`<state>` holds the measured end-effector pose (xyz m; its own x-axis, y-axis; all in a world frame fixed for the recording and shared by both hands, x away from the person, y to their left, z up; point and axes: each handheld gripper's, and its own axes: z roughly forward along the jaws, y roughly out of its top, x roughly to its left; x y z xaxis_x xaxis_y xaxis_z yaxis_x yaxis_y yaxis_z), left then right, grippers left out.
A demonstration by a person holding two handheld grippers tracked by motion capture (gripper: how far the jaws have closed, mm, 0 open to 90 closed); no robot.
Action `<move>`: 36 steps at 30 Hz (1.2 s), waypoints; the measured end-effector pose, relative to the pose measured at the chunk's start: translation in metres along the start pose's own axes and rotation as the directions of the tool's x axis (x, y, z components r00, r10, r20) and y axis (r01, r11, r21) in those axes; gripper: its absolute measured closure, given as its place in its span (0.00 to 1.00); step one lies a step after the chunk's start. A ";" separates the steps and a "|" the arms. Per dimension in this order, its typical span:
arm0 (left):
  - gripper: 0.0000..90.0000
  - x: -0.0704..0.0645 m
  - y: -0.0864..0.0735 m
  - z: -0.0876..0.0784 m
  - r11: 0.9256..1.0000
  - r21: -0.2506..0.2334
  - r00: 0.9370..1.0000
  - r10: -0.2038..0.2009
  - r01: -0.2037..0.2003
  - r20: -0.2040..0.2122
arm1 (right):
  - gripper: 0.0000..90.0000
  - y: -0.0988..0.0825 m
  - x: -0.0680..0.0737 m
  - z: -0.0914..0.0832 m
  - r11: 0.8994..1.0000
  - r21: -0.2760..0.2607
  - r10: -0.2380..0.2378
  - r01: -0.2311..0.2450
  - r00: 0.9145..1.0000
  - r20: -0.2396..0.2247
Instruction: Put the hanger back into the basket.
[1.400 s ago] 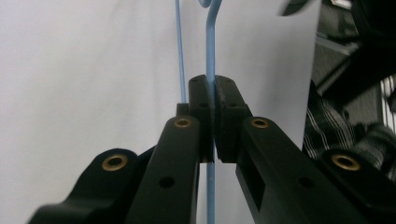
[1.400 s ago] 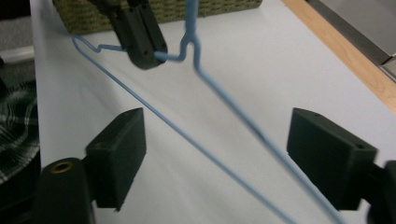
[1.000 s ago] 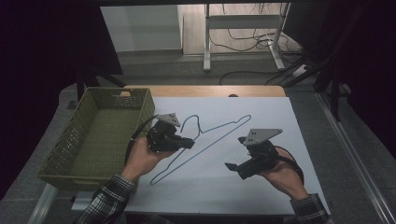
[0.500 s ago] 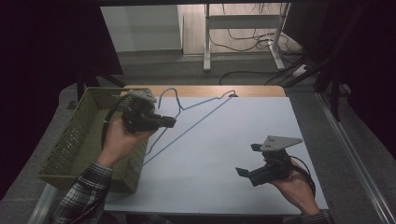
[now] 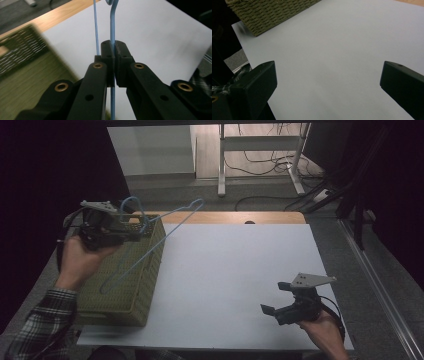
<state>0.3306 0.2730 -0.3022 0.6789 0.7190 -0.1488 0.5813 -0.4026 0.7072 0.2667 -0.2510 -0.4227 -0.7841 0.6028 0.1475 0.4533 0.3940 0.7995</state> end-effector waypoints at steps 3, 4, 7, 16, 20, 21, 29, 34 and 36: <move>0.98 0.023 -0.019 -0.015 0.999 -0.001 0.998 -0.047 0.047 -0.045 | 0.00 -0.006 -0.001 -0.001 1.000 -0.001 0.004 -0.004 1.000 0.009; 0.98 0.029 -0.023 -0.019 0.999 -0.001 0.997 -0.055 0.055 -0.056 | 0.00 -0.008 -0.001 -0.002 1.000 -0.001 0.008 -0.008 1.000 0.010; 0.98 0.040 -0.032 -0.026 0.997 -0.002 0.994 -0.077 0.077 -0.079 | 0.00 -0.011 -0.001 -0.003 1.000 -0.001 0.014 -0.014 1.000 0.017; 0.98 0.082 -0.070 -0.040 0.993 0.022 0.985 -0.109 0.113 -0.131 | 0.00 -0.020 -0.003 -0.008 1.000 -0.007 0.025 -0.025 0.999 0.044; 0.98 0.094 -0.085 -0.033 0.991 0.027 0.984 -0.124 0.128 -0.131 | 0.00 -0.024 -0.005 -0.009 0.999 -0.004 0.037 -0.037 0.998 0.051; 0.98 0.094 -0.085 -0.033 0.991 0.027 0.984 -0.124 0.128 -0.131 | 0.00 -0.024 -0.005 -0.009 0.999 -0.004 0.037 -0.037 0.998 0.051; 0.98 0.113 -0.111 -0.006 0.984 0.049 0.981 -0.167 0.172 -0.095 | 0.00 -0.027 -0.006 -0.007 0.999 0.009 0.040 -0.041 0.998 0.052; 0.97 0.125 -0.130 0.019 0.972 0.069 0.972 -0.217 0.223 -0.085 | 0.00 -0.028 -0.006 -0.003 0.999 0.030 0.032 -0.033 0.998 0.049; 0.97 0.127 -0.133 0.022 0.969 0.073 0.969 -0.230 0.237 -0.090 | 0.00 -0.029 -0.005 -0.002 0.999 0.037 0.029 -0.031 0.998 0.047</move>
<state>0.3496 0.4057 -0.4310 0.4837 0.8404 -0.2445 0.7566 -0.2611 0.5995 0.2572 -0.2669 -0.4457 -0.7498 0.6458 0.1437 0.4928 0.4001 0.7727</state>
